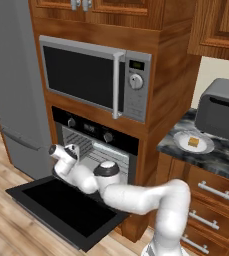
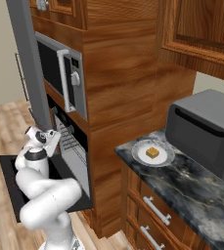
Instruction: Take the baked cake out of the oven and place it on the plate for cooling. Then close the oven door.
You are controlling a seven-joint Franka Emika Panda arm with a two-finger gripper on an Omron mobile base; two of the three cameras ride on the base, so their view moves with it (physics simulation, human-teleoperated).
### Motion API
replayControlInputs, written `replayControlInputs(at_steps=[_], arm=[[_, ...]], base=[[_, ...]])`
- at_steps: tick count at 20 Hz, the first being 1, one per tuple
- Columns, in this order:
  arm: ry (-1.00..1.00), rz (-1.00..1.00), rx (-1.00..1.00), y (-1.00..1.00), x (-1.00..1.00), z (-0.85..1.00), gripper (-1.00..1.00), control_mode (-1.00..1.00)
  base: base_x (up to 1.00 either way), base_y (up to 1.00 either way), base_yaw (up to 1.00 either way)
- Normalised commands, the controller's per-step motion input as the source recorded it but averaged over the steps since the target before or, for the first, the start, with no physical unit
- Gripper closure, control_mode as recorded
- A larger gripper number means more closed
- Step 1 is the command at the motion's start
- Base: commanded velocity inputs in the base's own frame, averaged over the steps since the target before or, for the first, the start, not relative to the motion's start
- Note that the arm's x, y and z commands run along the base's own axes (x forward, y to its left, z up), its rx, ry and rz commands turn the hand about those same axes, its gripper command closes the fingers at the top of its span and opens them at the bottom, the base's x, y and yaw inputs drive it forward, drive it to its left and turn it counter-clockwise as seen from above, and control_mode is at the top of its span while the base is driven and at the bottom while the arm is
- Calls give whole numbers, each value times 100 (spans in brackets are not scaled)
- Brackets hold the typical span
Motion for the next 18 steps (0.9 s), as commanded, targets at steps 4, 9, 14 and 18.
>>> replayControlInputs(at_steps=[4,9,14,18], arm=[[-51,7,-2,33,-90,-24,-100,-100],[-58,6,3,23,-100,5,-100,-100],[-57,5,4,3,-100,1,-100,-100],[-40,0,15,0,-100,12,-100,-100]], base=[[0,0,0],[0,0,0],[0,0,0],[0,0,0]])
